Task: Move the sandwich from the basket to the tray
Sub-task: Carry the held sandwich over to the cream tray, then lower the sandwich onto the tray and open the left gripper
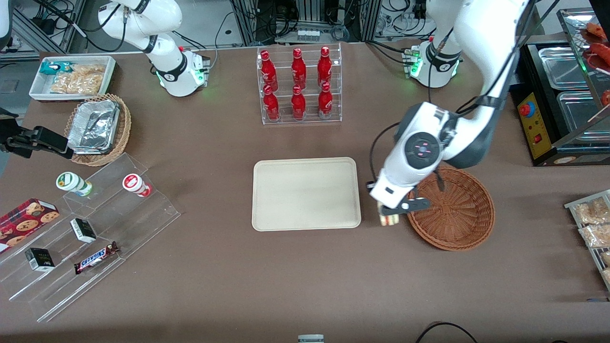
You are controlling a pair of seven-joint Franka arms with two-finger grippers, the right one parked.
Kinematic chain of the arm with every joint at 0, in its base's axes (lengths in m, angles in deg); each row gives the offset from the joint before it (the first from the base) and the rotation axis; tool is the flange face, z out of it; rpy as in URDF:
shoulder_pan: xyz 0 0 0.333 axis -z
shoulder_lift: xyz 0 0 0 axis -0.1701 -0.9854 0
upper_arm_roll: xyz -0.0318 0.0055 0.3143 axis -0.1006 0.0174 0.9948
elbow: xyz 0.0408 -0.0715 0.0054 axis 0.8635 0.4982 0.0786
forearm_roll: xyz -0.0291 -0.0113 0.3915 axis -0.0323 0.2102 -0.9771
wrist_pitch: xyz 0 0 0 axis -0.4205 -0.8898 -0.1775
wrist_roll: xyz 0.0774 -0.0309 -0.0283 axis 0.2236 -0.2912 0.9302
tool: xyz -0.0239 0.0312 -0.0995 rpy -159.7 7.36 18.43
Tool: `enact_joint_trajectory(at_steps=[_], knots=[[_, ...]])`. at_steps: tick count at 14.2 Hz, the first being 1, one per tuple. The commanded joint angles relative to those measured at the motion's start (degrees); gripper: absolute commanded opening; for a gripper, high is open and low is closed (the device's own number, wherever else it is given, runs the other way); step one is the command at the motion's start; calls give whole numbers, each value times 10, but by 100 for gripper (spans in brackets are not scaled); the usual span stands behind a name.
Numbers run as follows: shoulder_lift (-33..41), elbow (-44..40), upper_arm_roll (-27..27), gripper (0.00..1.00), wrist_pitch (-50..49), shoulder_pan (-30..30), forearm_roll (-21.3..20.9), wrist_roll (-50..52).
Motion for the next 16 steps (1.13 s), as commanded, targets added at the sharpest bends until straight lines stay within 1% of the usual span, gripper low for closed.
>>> enact_joint_trajectory(at_steps=[1,4,6,12,14,16], knots=[[-81,-104,9,13,-7,77,4,61],[-138,-167,10,14,-6,129,-1,94],[-146,-170,10,14,-4,153,0,95],[-186,-170,10,20,58,186,-1,102],[-190,-169,10,24,58,186,-1,102],[-197,-169,10,32,58,187,-1,102]])
